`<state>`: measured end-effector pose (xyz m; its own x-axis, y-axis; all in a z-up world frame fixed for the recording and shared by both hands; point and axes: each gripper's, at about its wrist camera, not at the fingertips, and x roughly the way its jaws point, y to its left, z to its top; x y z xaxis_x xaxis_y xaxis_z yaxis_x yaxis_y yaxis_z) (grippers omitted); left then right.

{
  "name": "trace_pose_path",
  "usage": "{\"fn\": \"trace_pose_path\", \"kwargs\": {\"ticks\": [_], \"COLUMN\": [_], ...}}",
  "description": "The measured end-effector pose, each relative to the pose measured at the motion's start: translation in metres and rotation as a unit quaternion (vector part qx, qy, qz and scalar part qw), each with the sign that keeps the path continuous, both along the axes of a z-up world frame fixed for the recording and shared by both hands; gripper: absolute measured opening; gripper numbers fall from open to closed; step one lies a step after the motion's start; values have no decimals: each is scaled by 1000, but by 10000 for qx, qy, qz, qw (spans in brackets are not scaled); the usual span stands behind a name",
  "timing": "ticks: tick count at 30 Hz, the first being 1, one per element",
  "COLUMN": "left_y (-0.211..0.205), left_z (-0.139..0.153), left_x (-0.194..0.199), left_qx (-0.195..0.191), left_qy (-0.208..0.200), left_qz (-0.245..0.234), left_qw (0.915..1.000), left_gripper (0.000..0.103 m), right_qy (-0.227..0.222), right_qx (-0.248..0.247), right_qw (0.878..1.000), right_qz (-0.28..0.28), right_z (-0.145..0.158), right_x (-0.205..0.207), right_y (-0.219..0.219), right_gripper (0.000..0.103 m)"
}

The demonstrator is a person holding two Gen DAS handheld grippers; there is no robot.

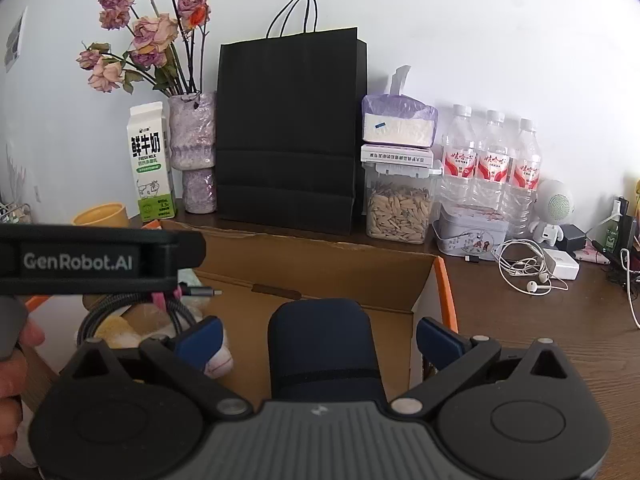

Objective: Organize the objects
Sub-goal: 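Carry the braided cable and navy pouch into the red box and release both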

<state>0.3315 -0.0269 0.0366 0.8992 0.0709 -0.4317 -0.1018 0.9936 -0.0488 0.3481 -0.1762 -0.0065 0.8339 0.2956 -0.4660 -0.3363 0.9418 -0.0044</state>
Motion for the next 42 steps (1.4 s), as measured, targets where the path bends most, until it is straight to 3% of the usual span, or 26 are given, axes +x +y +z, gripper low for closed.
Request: {"fn": "trace_pose_path", "kwargs": {"ticks": [14,31,42], "left_y": [-4,4,4], "left_z": [10,23,5], "left_x": [-20,-100,-141], "left_qx": [66,142,99], "left_qy": [-149,-268,-81], "left_qz": [-20,41,-15], "left_qw": [9999,9995,9999], "left_gripper": [103,103,103], "right_qy": [-107,-196,-21], "right_qx": [-60,-6,48], "right_qw": [9999,9997,9999], "right_qz": [81,128,138], "right_z": [9,20,8], "right_x": [-16,-90,-135], "right_y": [2,-12,-24], "right_gripper": [103,103,103]}}
